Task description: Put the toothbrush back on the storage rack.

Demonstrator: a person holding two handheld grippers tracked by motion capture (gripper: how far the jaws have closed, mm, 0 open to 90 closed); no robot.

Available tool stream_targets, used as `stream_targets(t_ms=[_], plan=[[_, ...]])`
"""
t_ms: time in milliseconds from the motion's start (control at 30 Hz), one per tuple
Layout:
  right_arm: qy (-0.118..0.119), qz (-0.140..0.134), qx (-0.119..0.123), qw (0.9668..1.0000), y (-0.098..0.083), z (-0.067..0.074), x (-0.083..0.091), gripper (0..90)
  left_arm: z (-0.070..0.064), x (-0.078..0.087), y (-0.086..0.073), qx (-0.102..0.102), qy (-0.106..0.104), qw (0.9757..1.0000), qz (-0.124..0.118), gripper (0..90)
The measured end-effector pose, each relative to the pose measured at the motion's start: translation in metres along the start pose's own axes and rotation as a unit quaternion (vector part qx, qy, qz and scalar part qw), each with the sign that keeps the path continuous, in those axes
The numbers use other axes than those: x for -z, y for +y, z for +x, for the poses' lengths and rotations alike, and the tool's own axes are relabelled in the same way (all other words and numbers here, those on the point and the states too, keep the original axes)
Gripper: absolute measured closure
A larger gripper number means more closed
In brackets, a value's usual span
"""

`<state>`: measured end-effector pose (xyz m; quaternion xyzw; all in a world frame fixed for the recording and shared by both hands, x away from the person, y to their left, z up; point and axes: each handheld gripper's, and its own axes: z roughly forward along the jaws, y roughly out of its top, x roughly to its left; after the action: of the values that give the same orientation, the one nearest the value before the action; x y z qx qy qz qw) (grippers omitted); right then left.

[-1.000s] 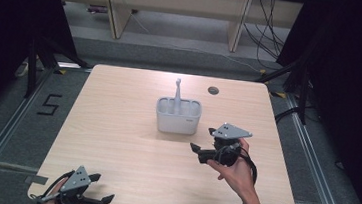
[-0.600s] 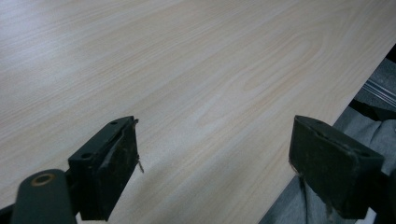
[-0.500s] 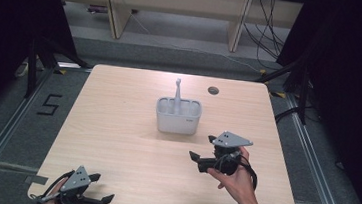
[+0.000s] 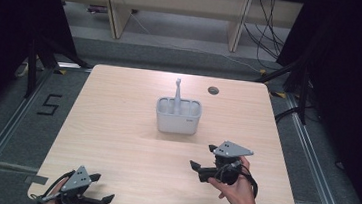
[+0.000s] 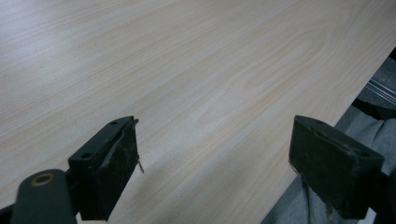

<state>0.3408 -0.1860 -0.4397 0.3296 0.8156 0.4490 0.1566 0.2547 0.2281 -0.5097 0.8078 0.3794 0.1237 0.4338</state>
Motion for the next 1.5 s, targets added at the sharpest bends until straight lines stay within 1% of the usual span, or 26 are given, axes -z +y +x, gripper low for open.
stream_targets(t_ms=[67,133,233,400,433,533,567,600,633,667,700,733,767,933,967,1000,1033,1067,1100,1133,1167,1200,1233,1333,1467,1500], plan=[[0.002,0.005,-0.005,1.0000,-0.003,0.001,0.000,16.8,0.000,0.000,0.000,0.000,0.000,1.0000,0.001,15.0],[0.001,0.004,-0.001,1.0000,-0.005,0.001,0.000,16.8,0.000,0.000,0.000,-0.001,-0.001,1.0000,0.000,15.0],[0.002,0.011,-0.009,0.9999,-0.007,0.002,0.000,17.0,0.000,0.000,0.000,-0.001,-0.001,1.0000,0.000,15.0],[0.006,0.012,-0.006,0.9999,-0.011,0.001,-0.001,17.0,0.000,0.000,0.000,0.000,0.000,1.0000,0.001,15.0],[0.003,0.012,-0.012,0.9998,-0.012,0.002,0.000,17.0,0.000,0.000,0.000,-0.001,-0.001,1.0000,0.004,15.0],[-0.001,0.016,-0.015,0.9998,-0.016,0.003,0.001,17.0,0.000,0.000,0.000,-0.001,-0.001,1.0000,0.004,15.0],[0.001,0.019,-0.020,0.9996,-0.018,0.004,0.001,17.0,0.001,0.001,0.000,-0.010,0.004,0.9999,0.014,15.0],[0.001,0.019,-0.020,0.9996,-0.018,0.004,0.001,17.0,0.001,0.001,0.000,-0.010,0.004,0.9999,0.014,15.0],[0.001,0.015,-0.011,0.9998,-0.019,0.003,0.001,17.0,0.001,0.001,0.000,-0.010,0.003,0.9999,0.012,15.0],[0.002,0.019,-0.015,0.9997,-0.021,0.003,0.002,17.0,0.001,0.001,0.000,-0.010,0.004,0.9999,0.012,15.0],[-0.001,0.020,-0.018,0.9996,-0.022,0.004,0.002,17.0,0.000,0.000,0.000,-0.001,-0.001,1.0000,0.004,15.0],[-0.002,0.017,-0.014,0.9997,-0.024,0.003,0.001,17.0,0.000,0.000,0.000,-0.001,-0.001,1.0000,0.004,15.0],[0.000,0.021,-0.016,0.9996,-0.026,0.003,0.002,17.0,0.001,0.001,0.000,-0.010,0.004,0.9998,0.014,15.0],[-0.002,0.022,-0.012,0.9997,-0.029,0.003,0.004,16.9,0.001,0.001,0.000,-0.009,0.004,0.9999,0.014,15.0],[0.002,0.024,-0.019,0.9995,-0.031,0.003,0.005,16.8,0.000,0.000,0.000,-0.002,0.001,1.0000,0.007,15.0],[0.002,0.024,-0.019,0.9995,-0.031,0.003,0.005,16.8,0.000,0.000,0.000,-0.002,0.001,1.0000,0.007,15.0],[-0.008,0.021,-0.012,0.9997,-0.032,0.002,0.006,16.9,0.001,0.001,0.000,-0.010,0.004,0.9998,0.014,15.0],[-0.006,0.023,-0.022,0.9995,-0.033,0.003,0.006,16.9,0.001,0.001,0.000,-0.007,0.002,0.9999,0.010,15.0],[-0.004,0.027,-0.026,0.9993,-0.035,0.004,0.007,16.9,0.001,0.001,0.000,-0.010,0.004,0.9999,0.012,15.0],[0.000,0.025,-0.016,0.9996,-0.036,0.003,0.006,16.9,0.001,0.001,0.000,-0.010,0.004,0.9999,0.012,15.0],[0.000,0.025,-0.016,0.9996,-0.036,0.003,0.006,16.9,0.001,0.001,0.000,-0.008,0.003,0.9999,0.010,15.0],[-0.006,0.026,-0.026,0.9993,-0.037,0.004,0.007,16.9,0.000,0.000,0.000,-0.001,-0.001,1.0000,0.004,15.0],[-0.002,0.024,-0.016,0.9996,-0.038,0.002,0.006,16.9,0.000,0.000,0.000,-0.001,0.000,1.0000,0.001,15.0],[-0.003,0.032,-0.032,0.9990,-0.041,0.004,0.008,16.8,0.001,0.000,0.000,-0.003,0.002,1.0000,0.003,15.0],[-0.001,0.027,-0.022,0.9994,-0.046,0.003,0.010,16.9,0.000,0.000,0.000,0.000,-0.001,1.0000,0.001,15.0],[-0.004,0.030,-0.036,0.9989,-0.047,0.005,0.011,16.8,0.000,0.000,0.000,-0.001,0.000,1.0000,0.001,15.0]])
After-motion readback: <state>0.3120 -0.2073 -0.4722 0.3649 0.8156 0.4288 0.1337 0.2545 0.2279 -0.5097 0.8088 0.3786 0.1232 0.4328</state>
